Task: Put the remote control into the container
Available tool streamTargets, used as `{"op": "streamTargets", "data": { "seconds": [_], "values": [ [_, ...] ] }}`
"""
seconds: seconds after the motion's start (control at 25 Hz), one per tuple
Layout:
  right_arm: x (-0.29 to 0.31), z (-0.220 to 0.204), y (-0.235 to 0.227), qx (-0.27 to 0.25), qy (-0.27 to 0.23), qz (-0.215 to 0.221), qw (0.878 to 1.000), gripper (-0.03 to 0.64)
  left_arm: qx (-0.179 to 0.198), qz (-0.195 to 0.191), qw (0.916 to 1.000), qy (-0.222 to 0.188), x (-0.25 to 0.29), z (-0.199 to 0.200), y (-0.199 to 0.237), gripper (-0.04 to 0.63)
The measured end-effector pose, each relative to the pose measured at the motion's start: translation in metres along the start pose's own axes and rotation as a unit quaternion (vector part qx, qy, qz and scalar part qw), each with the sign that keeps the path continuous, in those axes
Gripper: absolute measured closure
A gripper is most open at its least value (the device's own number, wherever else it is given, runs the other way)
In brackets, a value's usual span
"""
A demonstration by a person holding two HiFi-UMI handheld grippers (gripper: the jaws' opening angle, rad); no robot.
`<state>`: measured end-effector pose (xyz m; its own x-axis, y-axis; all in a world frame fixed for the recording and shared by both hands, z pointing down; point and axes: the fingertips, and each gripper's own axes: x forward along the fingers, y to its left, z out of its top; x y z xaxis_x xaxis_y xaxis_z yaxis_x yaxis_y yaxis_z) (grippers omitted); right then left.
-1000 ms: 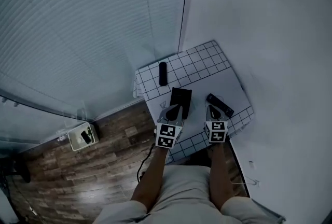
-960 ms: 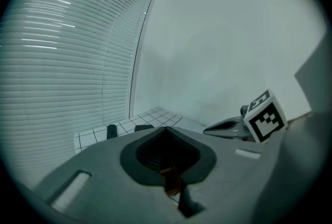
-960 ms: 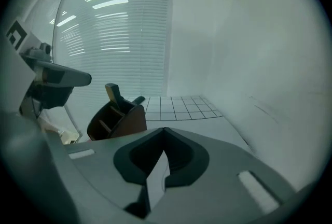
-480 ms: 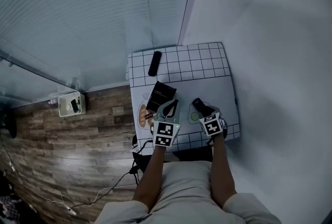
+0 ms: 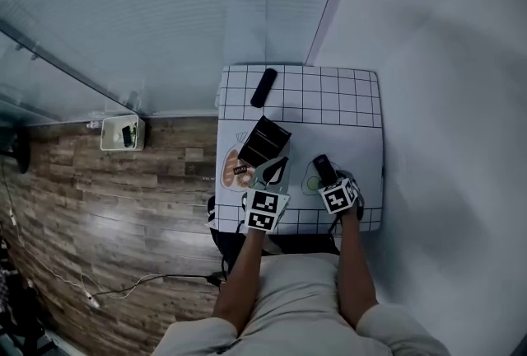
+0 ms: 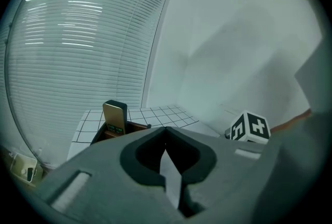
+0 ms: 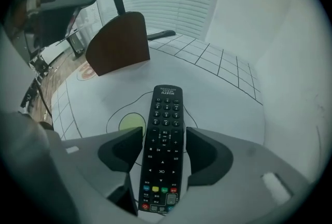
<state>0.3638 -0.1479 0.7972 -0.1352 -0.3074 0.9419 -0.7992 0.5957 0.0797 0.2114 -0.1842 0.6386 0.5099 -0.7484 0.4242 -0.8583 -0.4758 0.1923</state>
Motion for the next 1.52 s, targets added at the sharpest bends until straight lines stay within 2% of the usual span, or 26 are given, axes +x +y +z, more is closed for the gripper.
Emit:
{"op": "streamTargets", "data": {
  "seconds": [0.16, 0.28, 0.48, 0.6, 0.72, 0.88, 0.96, 1.04, 1.08, 1.28, 1.32, 1.52],
  "values": [
    [0.005, -0.001, -0.005, 0.011, -0.011, 0.007, 1.000, 0.368, -0.009, -0.011, 0.9999, 0.010, -0.001, -0.006, -0.001, 0.594],
    [0.003, 0.001, -0.003, 0.026, -0.028, 0.006, 0.999, 0.379, -0.035, -0.053, 0.9975, 0.032, 0.002, -0.016, -0.005, 0.594],
    [-0.015, 0.025, -0.001, 0.081, -0.116, -0.016, 0.990, 0.383, -0.042, -0.110, 0.9904, 0.073, 0.011, -0.023, -0.020, 0.592],
    [-0.039, 0.042, 0.007, 0.109, -0.177, -0.037, 0.978, 0.383, -0.062, -0.152, 0.9831, 0.082, 0.015, -0.020, -0.029, 0.572],
    [-0.065, 0.066, 0.024, 0.123, -0.256, -0.045, 0.958, 0.383, -0.075, -0.191, 0.9752, 0.082, 0.014, -0.011, -0.036, 0.572],
    [-0.095, 0.079, 0.050, 0.148, -0.317, -0.056, 0.935, 0.383, -0.081, -0.239, 0.9636, 0.088, 0.007, 0.000, -0.043, 0.497],
    [-0.104, 0.084, 0.066, 0.154, -0.330, -0.069, 0.929, 0.383, -0.094, -0.272, 0.9521, 0.102, 0.000, 0.001, -0.047, 0.436],
    [-0.109, 0.089, 0.079, 0.155, -0.336, -0.083, 0.925, 0.383, -0.096, -0.309, 0.9391, 0.116, -0.006, 0.002, -0.053, 0.410],
    [-0.112, 0.091, 0.085, 0.158, -0.340, -0.087, 0.923, 0.383, -0.091, -0.317, 0.9369, 0.116, -0.008, 0.005, -0.054, 0.408],
    [-0.130, 0.099, 0.110, 0.170, -0.365, -0.103, 0.910, 0.383, -0.089, -0.326, 0.9370, 0.087, -0.020, 0.026, -0.043, 0.419],
    [-0.132, 0.100, 0.115, 0.172, -0.367, -0.106, 0.908, 0.382, -0.086, -0.332, 0.9351, 0.088, -0.024, 0.028, -0.041, 0.486],
    [-0.138, 0.110, 0.131, 0.190, -0.376, -0.125, 0.898, 0.382, -0.042, -0.364, 0.9258, 0.092, -0.044, 0.036, -0.036, 0.492]
  ]
}}
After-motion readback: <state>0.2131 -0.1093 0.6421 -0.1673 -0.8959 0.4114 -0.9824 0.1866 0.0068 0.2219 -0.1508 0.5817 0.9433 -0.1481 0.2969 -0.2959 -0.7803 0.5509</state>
